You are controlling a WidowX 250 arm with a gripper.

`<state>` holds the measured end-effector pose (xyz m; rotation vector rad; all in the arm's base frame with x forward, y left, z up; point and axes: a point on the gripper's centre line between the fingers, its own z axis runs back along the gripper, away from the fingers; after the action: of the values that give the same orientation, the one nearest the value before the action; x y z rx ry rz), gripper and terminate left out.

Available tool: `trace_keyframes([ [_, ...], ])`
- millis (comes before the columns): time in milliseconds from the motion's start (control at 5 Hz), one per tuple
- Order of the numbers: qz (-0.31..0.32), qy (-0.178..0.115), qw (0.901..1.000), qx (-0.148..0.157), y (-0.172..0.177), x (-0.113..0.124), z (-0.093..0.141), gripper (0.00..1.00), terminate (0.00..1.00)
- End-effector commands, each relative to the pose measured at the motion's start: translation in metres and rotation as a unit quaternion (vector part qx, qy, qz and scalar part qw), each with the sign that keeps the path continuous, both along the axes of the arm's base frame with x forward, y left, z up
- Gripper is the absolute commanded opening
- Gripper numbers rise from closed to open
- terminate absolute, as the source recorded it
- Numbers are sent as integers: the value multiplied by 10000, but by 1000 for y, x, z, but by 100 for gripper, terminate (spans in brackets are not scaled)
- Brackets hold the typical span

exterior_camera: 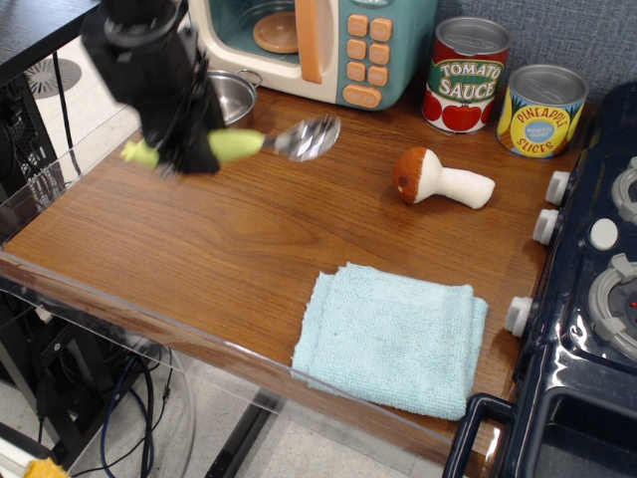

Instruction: Move the yellow school from next to the microwave to the front edge of the table next to the blue towel.

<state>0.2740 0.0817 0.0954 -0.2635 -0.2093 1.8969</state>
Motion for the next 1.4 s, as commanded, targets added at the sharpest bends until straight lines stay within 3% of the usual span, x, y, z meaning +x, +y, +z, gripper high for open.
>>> trace_keyframes([
  [0, -158, 127, 9972, 719, 5, -29, -20, 0, 0],
  [800, -438, 640, 9912, 1073, -5, -41, -72, 0, 0],
  [1200, -318, 722, 9903, 1146, -5, -38, -78, 0, 0],
])
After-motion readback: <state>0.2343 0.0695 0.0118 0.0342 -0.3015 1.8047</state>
